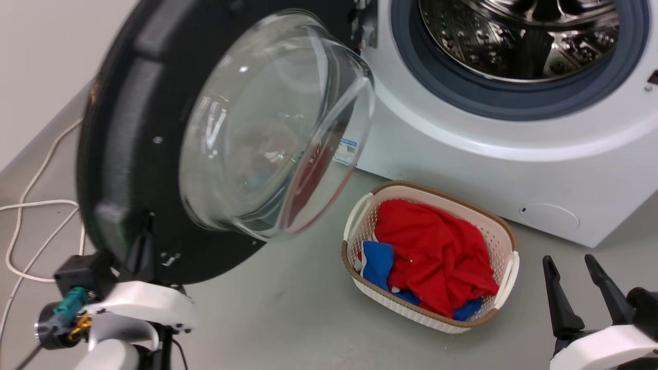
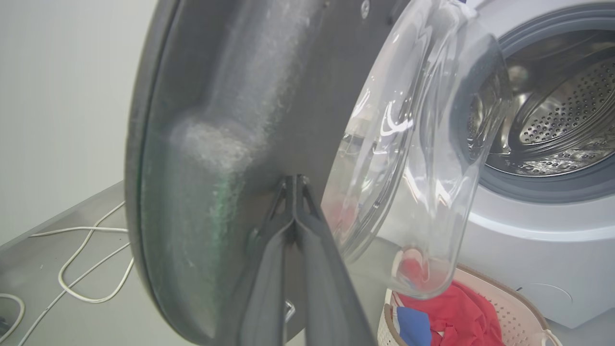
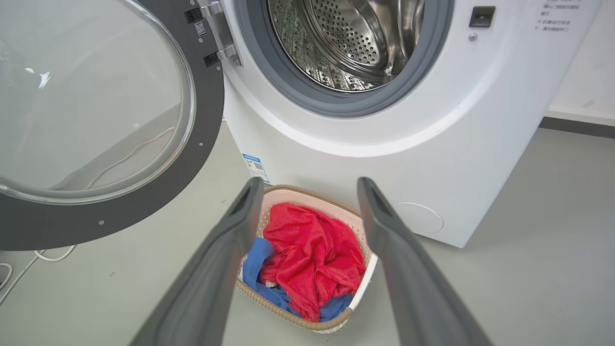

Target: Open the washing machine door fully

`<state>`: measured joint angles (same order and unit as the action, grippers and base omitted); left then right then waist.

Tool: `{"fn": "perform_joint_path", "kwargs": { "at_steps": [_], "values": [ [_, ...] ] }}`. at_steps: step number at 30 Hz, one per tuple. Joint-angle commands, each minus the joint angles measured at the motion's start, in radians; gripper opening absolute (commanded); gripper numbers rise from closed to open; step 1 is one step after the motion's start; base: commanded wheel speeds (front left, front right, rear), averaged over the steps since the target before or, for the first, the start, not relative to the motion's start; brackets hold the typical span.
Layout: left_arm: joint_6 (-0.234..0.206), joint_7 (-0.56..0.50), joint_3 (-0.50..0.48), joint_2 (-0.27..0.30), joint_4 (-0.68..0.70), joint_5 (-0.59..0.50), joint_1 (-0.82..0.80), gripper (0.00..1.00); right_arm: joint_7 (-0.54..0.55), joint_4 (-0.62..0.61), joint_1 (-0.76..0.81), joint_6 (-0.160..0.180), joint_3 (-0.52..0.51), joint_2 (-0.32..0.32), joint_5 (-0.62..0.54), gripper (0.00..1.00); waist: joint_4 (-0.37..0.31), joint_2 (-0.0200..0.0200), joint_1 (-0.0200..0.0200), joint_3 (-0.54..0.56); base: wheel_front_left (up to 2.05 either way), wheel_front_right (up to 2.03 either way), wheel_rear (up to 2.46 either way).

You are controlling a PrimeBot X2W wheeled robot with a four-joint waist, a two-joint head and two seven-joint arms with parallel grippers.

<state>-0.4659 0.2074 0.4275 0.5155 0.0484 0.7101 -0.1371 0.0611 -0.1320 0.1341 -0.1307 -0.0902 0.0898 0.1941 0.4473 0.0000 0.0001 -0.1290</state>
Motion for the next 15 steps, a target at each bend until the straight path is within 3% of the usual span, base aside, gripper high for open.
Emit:
{"fn": "perform_joint_path", "kwargs": {
  "at_steps": [1,6,15],
  "values": [
    [0.005,0.011,-0.033,0.014,-0.017,0.015,-0.013,0.00,0.000,-0.008,-0.017,0.000,-0.002,0.009,0.000,1.00,-0.028,0.0000,-0.0001,-0.031,0.00,0.00,0.00],
    [0.031,0.032,-0.129,0.035,-0.070,0.075,-0.002,0.00,0.002,-0.017,-0.037,0.000,-0.002,0.016,0.005,1.00,-0.058,0.0000,-0.0001,-0.082,0.00,0.00,0.00],
    [0.121,0.052,-0.253,0.075,-0.192,0.139,-0.020,0.00,-0.005,-0.008,-0.073,0.000,0.000,0.042,0.018,1.00,-0.082,0.0000,-0.0001,-0.136,0.00,0.00,0.00]
  ]
}}
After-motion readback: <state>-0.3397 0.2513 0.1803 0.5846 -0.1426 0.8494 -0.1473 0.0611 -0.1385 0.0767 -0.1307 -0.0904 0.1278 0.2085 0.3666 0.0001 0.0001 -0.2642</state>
